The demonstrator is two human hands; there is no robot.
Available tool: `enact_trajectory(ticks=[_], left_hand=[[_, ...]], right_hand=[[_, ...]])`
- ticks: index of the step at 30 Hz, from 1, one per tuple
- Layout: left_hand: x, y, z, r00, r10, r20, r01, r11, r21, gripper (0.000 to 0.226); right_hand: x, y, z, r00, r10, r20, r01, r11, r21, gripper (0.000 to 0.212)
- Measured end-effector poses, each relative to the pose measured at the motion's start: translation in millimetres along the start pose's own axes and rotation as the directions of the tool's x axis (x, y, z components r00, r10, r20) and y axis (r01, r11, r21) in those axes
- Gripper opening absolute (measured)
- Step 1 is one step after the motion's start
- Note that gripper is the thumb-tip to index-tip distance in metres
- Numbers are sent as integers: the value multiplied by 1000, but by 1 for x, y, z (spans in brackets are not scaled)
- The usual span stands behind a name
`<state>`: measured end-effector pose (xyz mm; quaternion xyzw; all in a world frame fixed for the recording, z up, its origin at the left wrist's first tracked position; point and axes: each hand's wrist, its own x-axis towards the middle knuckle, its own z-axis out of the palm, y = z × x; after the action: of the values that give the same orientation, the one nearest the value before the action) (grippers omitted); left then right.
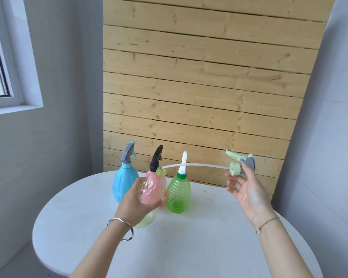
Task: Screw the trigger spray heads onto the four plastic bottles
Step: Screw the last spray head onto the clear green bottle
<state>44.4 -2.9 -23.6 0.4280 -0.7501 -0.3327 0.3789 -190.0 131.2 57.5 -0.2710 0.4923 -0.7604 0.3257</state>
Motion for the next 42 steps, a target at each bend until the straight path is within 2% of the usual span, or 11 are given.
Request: enact_trajectory(ticks=[6,10,15,20,26,31,35,36,38,40,42], left_hand=[[-7,4,4,996,68,65,-71,997,40,73],[-21,20,22,969,144,200,-149,989,9,72],[-33,32,44,963,145,227,-113,982,-152,64],[-34,21,53,962,129,240,-82,978,-194,68],[-32,8,52,945,144,294,-92,979,-184,69],[-28,6,53,920,178,350,-110,973,-205,75],[-20,11,32,859,127,496,-37,982,-187,86],[-16,16,22,867,106,488,6,975,-222,81],[-7,32,1,926,121,358,29,922,-385,58],[2,50,-14,968,162,192,-58,888,-456,54],[9,63,-16,962,238,132,-154,877,-455,51]], right_hand=[[-5,0,6,998,-66,18,68,986,-152,16],[-12,2,26,975,-144,169,189,938,-290,7],[-18,19,45,926,-107,361,270,857,-440,11],[-20,37,51,891,-46,453,254,876,-411,6],[-20,51,48,907,13,420,172,900,-400,16],[-22,54,48,881,43,471,141,927,-348,7],[-23,55,47,881,21,472,161,926,-342,7],[-23,55,47,879,16,476,166,927,-338,7],[-23,55,47,870,16,492,166,931,-325,8],[-23,54,47,859,19,511,166,935,-315,9],[-23,53,48,854,17,519,166,938,-305,8]])
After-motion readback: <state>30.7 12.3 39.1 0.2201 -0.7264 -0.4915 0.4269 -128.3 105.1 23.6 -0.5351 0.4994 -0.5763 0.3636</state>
